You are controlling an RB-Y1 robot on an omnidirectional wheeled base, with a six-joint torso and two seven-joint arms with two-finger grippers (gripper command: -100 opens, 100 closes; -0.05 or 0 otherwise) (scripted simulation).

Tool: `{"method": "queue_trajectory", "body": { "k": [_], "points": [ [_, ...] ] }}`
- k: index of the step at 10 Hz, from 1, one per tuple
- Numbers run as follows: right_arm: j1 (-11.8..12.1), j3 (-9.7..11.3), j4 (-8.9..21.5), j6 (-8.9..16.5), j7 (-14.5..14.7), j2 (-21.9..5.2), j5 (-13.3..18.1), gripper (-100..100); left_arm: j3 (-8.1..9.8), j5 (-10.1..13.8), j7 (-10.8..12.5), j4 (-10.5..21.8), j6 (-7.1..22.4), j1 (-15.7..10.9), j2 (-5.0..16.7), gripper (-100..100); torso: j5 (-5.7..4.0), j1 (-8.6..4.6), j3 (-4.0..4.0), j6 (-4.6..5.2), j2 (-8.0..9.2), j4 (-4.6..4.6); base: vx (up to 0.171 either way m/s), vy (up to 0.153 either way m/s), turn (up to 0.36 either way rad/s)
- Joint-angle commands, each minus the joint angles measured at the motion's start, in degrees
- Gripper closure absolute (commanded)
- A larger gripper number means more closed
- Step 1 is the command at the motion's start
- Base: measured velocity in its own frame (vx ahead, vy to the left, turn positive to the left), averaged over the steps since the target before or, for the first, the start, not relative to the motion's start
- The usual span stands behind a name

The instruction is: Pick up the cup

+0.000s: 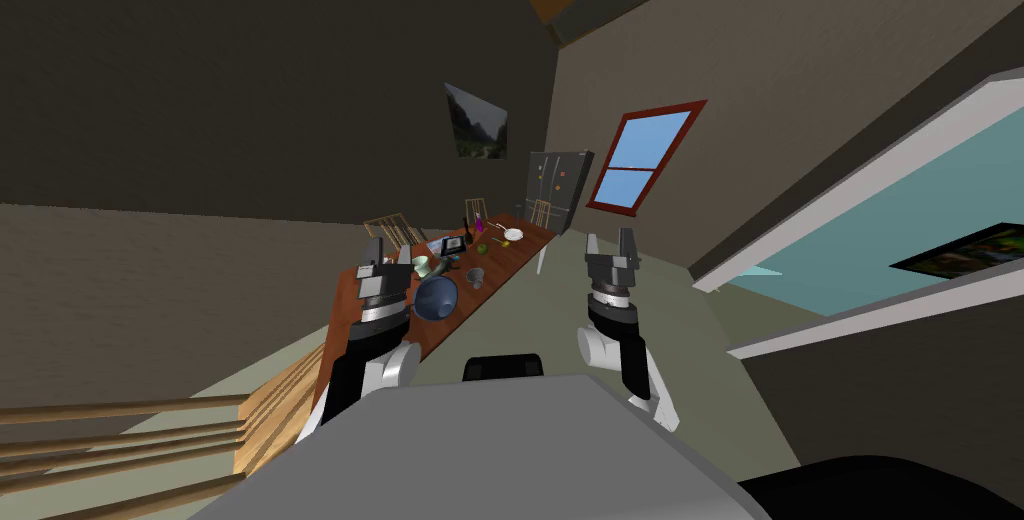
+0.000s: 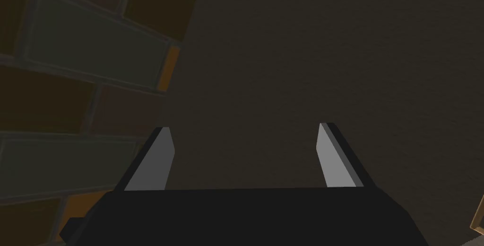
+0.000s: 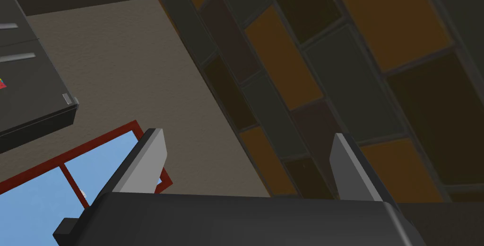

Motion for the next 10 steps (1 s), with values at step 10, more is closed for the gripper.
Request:
{"method": "queue_trajectory", "body": {
  "k": [10],
  "points": [
    [0.0,0.0,0.0,0.0,0.0,0.0,0.0,0,3.27,1.7,1.6,2.9,13.1,-3.5,8.1,-100,-0.06,-0.30,-0.01,0.00,-0.02,-0.01,-0.003,-0.069,-0.009]
  ]
}}
